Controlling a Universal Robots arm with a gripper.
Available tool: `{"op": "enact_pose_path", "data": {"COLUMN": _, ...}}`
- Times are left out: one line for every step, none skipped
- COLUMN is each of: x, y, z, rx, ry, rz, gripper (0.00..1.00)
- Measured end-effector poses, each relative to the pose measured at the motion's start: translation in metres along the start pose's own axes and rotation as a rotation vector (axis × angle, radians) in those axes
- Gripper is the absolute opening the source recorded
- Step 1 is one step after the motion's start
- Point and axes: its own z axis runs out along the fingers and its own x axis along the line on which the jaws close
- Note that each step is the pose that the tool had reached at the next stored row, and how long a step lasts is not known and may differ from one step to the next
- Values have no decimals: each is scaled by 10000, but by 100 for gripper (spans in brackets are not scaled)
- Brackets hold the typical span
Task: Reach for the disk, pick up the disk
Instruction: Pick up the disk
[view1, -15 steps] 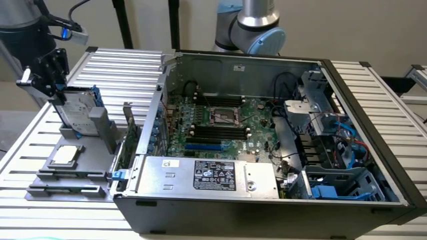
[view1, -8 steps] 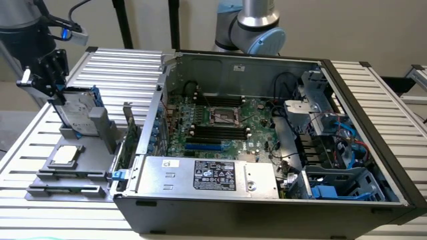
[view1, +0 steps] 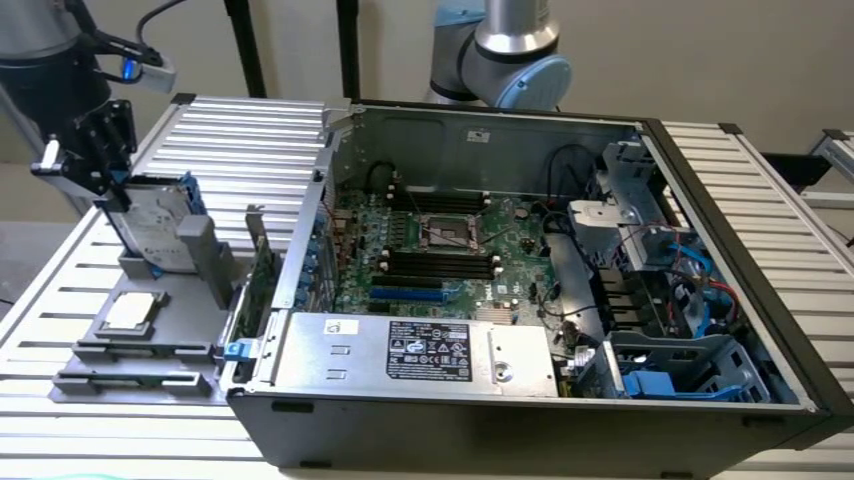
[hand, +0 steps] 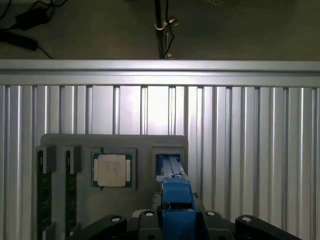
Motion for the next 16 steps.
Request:
{"op": "enact_pose_path", "data": {"x": 6, "y": 0, "z": 0, "rx": 0, "ry": 0, "rz": 17, "gripper": 32}}
{"op": "enact_pose_path", "data": {"x": 9, "y": 0, "z": 0, "rx": -1, "ry": 1, "rz": 32, "gripper": 32}}
{"op": "enact_pose_path", "data": {"x": 11, "y": 0, "z": 0, "rx": -1, "ry": 1, "rz": 44, "gripper": 32}}
{"op": "enact_pose_path", "data": {"x": 11, "y": 0, "z": 0, "rx": -1, "ry": 1, "rz": 47, "gripper": 32}}
{"op": "enact_pose_path", "data": {"x": 13, "y": 0, "z": 0, "rx": -1, "ry": 1, "rz": 46, "gripper": 32}}
{"op": "enact_pose_path", "data": {"x": 13, "y": 0, "z": 0, "rx": -1, "ry": 1, "rz": 46, "gripper": 32}}
{"op": "enact_pose_path", "data": {"x": 13, "y": 0, "z": 0, "rx": 0, "ry": 1, "rz": 46, "gripper": 32}}
{"op": "enact_pose_path", "data": {"x": 13, "y": 0, "z": 0, "rx": -1, "ry": 1, "rz": 46, "gripper": 32}}
{"op": "enact_pose_path", "data": {"x": 13, "y": 0, "z": 0, "rx": 0, "ry": 1, "rz": 46, "gripper": 32}}
{"op": "enact_pose_path", "data": {"x": 13, "y": 0, "z": 0, "rx": -1, "ry": 1, "rz": 46, "gripper": 32}}
{"op": "enact_pose_path", "data": {"x": 13, "y": 0, "z": 0, "rx": -1, "ry": 1, "rz": 46, "gripper": 32}}
{"op": "enact_pose_path", "data": {"x": 13, "y": 0, "z": 0, "rx": -1, "ry": 1, "rz": 46, "gripper": 32}}
{"op": "enact_pose_path", "data": {"x": 13, "y": 0, "z": 0, "rx": -1, "ry": 1, "rz": 46, "gripper": 32}}
{"op": "enact_pose_path", "data": {"x": 13, "y": 0, "z": 0, "rx": 0, "ry": 1, "rz": 46, "gripper": 32}}
{"op": "enact_pose_path", "data": {"x": 13, "y": 0, "z": -1, "rx": 0, "ry": 0, "rz": 46, "gripper": 32}}
{"op": "enact_pose_path", "data": {"x": 13, "y": 1, "z": -7, "rx": -2, "ry": 1, "rz": 46, "gripper": 32}}
